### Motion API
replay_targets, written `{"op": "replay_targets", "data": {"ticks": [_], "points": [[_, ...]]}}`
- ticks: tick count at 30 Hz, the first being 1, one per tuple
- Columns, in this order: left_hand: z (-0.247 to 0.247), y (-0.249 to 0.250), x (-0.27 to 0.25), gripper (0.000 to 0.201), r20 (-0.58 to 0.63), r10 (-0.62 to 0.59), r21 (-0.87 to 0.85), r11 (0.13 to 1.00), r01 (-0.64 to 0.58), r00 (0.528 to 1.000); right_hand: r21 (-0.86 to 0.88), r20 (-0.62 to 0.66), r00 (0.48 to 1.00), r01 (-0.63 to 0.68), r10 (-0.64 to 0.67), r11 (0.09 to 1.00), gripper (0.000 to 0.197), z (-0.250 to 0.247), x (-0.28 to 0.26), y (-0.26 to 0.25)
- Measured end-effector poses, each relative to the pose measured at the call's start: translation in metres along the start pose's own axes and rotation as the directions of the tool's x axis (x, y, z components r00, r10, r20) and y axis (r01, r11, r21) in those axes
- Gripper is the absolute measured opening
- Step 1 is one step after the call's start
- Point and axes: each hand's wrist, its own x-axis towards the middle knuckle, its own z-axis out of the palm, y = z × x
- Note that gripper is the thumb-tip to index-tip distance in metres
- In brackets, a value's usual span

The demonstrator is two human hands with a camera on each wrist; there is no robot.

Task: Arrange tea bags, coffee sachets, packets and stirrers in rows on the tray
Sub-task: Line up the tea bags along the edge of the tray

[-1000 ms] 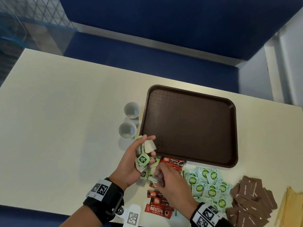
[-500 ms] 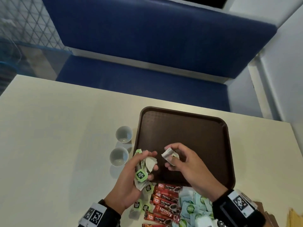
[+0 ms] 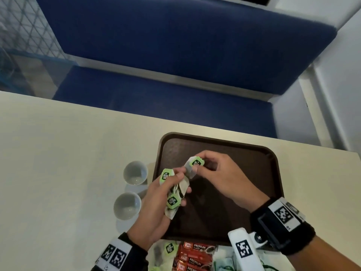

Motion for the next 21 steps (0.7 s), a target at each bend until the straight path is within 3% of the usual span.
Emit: {"op": "replay_targets", "data": {"ticks": [11,21], "points": [[-0.011,-0.014,0.006,0.041,-0.097,0.063,0.074,0.996,-0.056,0.993,0.386,0.026,0.98,-0.191,0.196,0.903,0.015,0.012,0.023,0.019],[-0.016,-0.013,0.029,0.037,-0.189,0.069,0.061,0.996,-0.058,0.98,0.159,-0.133,0.986,-0.079,0.101,0.984,0.007,0.022,0.087,0.02]]}}
